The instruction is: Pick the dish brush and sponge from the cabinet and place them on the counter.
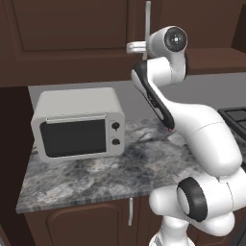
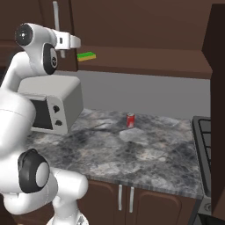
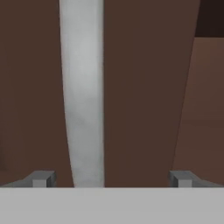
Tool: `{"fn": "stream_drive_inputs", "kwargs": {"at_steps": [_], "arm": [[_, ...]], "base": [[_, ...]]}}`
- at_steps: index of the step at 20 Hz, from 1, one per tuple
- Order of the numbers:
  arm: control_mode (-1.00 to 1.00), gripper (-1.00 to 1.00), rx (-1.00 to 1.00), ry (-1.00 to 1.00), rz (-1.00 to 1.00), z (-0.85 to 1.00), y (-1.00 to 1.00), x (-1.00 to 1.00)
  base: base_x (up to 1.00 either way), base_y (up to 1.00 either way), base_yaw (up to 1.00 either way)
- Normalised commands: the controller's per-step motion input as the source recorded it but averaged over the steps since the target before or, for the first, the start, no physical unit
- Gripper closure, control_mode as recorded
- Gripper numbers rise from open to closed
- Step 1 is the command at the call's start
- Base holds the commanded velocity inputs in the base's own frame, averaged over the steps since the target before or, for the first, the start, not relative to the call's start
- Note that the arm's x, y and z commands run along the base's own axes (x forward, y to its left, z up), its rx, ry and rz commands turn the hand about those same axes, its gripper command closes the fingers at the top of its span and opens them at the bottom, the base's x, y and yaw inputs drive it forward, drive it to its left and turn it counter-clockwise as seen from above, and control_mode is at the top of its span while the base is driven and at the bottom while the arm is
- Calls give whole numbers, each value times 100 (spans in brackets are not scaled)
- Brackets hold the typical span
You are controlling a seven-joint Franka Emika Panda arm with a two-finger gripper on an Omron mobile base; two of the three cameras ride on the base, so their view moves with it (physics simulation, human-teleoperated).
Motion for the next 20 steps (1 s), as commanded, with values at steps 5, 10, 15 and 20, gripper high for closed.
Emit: {"fn": "stream_drive_inputs", "kwargs": {"at_steps": [5, 10, 15, 20], "arm": [[-100, -100, -4, 0, -4, -10, 2, 32], [-100, -100, -2, 0, -3, -5, 1, 18], [-100, 100, 0, 0, 0, 0, 0, 0], [-100, 100, 0, 0, 0, 0, 0, 0]], "base": [[0, 0, 0], [0, 0, 0], [0, 0, 0], [0, 0, 0]]}}
